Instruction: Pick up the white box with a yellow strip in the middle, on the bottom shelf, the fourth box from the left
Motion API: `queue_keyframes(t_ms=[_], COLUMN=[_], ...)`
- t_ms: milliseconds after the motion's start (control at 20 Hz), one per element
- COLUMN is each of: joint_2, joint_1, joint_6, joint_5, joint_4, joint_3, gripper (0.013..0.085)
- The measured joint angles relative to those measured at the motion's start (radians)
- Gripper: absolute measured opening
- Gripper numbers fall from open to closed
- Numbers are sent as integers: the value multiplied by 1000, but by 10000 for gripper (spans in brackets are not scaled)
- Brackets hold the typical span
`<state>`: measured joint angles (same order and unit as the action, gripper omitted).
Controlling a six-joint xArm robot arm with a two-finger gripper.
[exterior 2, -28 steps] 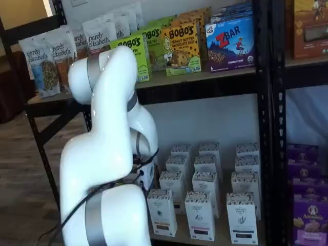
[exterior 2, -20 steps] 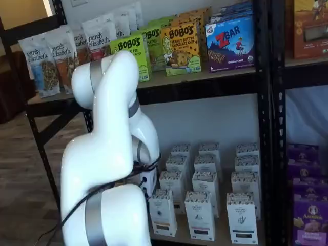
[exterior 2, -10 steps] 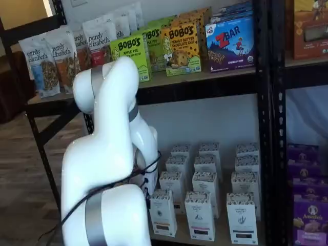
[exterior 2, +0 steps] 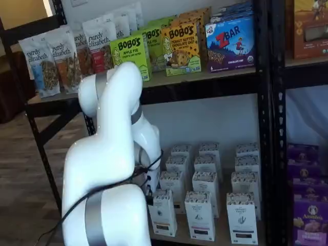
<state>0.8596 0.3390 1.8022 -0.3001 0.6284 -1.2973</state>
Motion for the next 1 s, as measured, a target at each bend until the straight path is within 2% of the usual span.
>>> queue_keyframes(t_ms=[200, 600, 1000], joint_2=[40, 117, 175], joint_1=[-11, -30, -51], joint_6=[-51, -114, -153], joint_5=[-12, -31, -59], joint_4=[-64, -148, -209], joint_3=[-55, -151, -231], gripper=[850, 850, 850])
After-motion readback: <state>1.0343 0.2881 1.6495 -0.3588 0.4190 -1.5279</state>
